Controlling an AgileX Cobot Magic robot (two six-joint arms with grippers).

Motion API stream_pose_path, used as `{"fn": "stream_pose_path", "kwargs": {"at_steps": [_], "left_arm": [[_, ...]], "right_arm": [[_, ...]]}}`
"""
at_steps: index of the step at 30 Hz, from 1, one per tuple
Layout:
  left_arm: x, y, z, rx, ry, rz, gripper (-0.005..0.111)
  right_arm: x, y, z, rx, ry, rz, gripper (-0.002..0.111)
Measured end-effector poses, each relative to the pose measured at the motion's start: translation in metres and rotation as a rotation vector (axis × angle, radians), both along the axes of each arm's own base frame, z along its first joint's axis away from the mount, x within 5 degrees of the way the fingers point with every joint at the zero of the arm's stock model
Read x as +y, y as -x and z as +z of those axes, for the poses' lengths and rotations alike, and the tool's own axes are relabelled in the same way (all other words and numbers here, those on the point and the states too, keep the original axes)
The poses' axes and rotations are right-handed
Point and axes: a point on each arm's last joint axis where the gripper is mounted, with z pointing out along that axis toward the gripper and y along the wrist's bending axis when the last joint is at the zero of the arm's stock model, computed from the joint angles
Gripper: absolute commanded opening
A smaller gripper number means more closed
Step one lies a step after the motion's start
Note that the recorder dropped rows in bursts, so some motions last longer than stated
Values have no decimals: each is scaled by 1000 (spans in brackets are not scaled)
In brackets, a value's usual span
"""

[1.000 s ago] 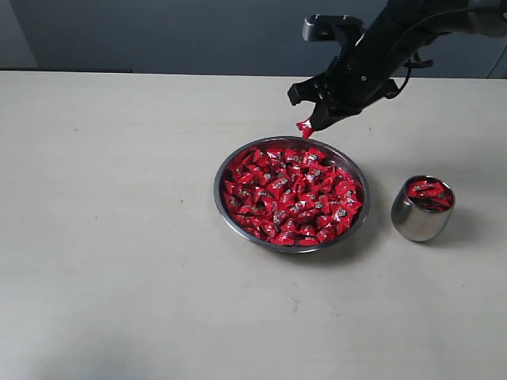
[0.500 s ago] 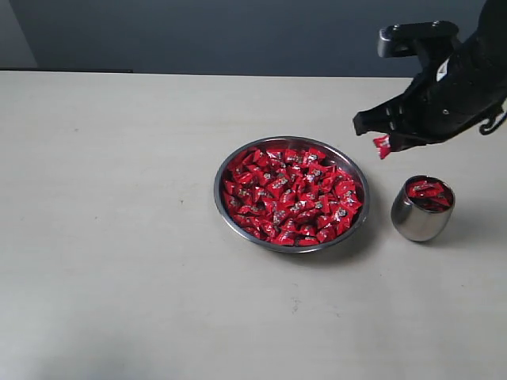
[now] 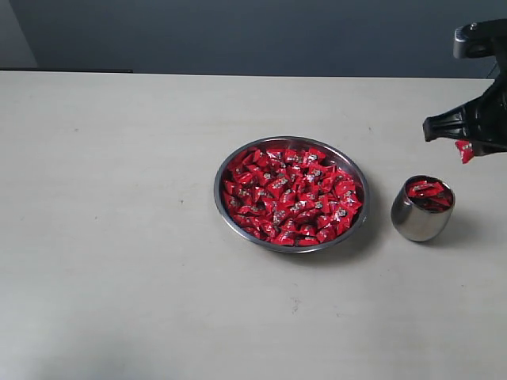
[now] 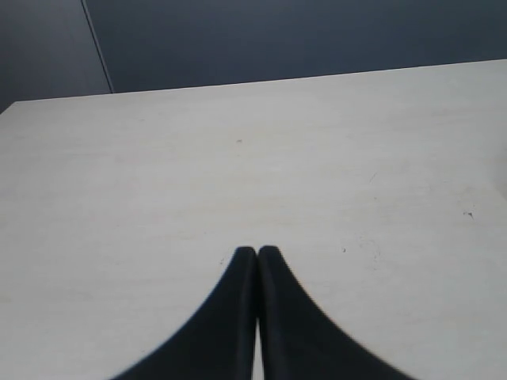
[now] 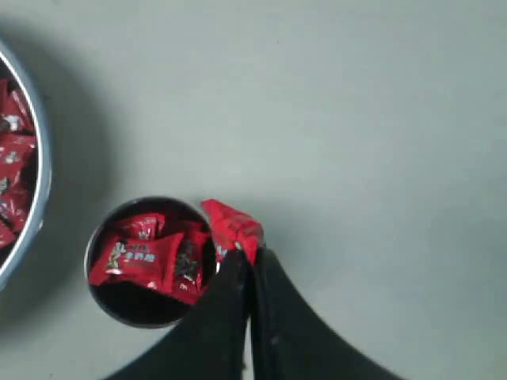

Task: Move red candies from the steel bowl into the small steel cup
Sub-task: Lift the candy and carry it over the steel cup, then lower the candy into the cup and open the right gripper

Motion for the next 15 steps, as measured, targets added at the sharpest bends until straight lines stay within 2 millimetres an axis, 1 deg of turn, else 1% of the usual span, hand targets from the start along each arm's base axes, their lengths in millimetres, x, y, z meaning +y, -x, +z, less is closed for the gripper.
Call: {"fn": "stream_pose_path", "kwargs": {"at_steps": [3, 6, 10, 15], "left_arm": [[0, 0, 0, 0, 0, 0, 0], [0, 0, 0, 0, 0, 0, 0], [0, 0, 0, 0, 0, 0, 0], [0, 0, 0, 0, 0, 0, 0]], "right_arm": [[2, 5, -7, 49, -36, 22, -1], [5, 6, -11, 53, -79, 36, -1], [7, 5, -12, 51, -92, 46, -1], [11, -2, -29, 96, -95, 48, -1]]}}
